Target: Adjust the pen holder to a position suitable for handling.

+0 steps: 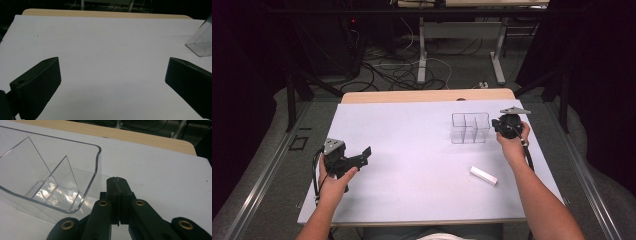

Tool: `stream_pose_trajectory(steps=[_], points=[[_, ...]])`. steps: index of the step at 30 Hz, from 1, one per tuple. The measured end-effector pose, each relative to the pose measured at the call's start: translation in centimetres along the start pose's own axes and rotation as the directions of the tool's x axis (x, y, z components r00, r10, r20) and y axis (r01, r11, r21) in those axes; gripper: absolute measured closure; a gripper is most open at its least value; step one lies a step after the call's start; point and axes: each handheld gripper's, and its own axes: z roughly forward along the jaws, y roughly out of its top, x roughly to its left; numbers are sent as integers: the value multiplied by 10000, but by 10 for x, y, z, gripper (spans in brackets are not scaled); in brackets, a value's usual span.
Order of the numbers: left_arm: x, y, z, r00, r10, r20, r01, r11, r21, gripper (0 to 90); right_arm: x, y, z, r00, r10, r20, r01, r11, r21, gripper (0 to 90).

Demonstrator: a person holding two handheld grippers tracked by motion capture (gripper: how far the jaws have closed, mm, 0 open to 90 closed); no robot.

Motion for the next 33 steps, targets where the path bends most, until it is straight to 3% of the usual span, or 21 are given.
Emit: stream_pose_trajectory(steps=[7, 17, 26, 33], points=[[0, 0, 1, 10000, 0, 22, -1, 10000, 89, 4, 6, 0, 5, 9989, -472, -39, 472, 9989, -13, 900], [-1, -1, 4, 10000, 61, 42, -62, 9998, 178, 5, 7, 1, 7, 9962, -766, -420, 767, 9971, 7, 900], [-2, -1, 5, 9999, 89, 68, -91, 9997, 228, 5, 25, 2, 15, 9910, -1076, -792, 1080, 9941, 19, 900], [0, -1, 4, 10000, 80, 24, -81, 9997, 224, 5, 48, 11, 19, 9909, -776, -1096, 812, 9963, 290, 900]])
